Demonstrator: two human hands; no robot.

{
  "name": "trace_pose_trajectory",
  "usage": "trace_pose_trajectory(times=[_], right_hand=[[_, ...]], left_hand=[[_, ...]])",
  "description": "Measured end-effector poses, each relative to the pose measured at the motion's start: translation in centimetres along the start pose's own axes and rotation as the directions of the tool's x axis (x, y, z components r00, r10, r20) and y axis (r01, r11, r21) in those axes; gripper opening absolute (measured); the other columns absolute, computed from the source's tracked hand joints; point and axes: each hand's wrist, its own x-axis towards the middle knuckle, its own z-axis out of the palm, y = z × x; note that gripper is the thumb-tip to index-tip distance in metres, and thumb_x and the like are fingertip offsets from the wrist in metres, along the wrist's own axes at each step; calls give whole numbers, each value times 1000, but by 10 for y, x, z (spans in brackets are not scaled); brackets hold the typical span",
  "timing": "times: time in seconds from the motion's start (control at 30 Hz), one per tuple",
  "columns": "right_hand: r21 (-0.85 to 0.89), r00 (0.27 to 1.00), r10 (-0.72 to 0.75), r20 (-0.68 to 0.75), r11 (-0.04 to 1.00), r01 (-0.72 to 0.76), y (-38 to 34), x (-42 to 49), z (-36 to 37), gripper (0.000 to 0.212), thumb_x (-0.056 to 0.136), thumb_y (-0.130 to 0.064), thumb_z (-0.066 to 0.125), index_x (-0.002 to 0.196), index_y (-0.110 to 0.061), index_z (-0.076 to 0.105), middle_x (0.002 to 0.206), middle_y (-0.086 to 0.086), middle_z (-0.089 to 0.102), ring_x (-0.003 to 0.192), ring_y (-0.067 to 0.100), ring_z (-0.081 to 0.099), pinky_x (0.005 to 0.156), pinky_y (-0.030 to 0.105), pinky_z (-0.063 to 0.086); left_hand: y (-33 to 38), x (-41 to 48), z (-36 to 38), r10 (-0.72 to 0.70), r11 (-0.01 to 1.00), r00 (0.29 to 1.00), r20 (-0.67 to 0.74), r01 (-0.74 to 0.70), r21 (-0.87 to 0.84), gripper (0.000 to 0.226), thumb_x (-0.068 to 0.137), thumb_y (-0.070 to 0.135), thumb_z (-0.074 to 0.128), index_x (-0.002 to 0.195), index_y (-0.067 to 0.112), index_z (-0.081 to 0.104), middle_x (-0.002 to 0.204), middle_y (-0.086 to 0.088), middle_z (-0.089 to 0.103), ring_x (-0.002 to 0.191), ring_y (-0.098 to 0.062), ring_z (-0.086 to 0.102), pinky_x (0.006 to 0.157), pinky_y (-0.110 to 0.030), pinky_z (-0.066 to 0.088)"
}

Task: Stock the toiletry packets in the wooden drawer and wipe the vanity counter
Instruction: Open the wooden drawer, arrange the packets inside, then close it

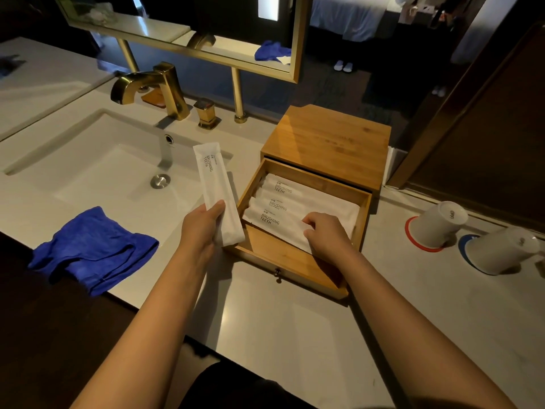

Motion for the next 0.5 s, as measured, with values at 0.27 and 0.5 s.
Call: trace_pose_trajectory(times=[0.27,0.5], right_hand=[[-132,979,-128,-157,985,108,4,-4,13,25,90,-5,55,113,-11,61,112,8,60,104,22,53,85,28,46],[-234,905,-408,-118,897,374,6,-7,20,39,89,-14,58,128,-16,52,125,4,53,114,22,46,89,27,42]], left_hand=[[-1,3,-1,-4,1000,1000,10,4,-2,28,91,23,56,117,16,50,115,-10,58,106,-28,58,92,-48,51],[-1,5,1,11,1000,1000,3,-11,19,38,91,24,56,126,14,49,118,-10,58,109,-28,57,93,-48,50]])
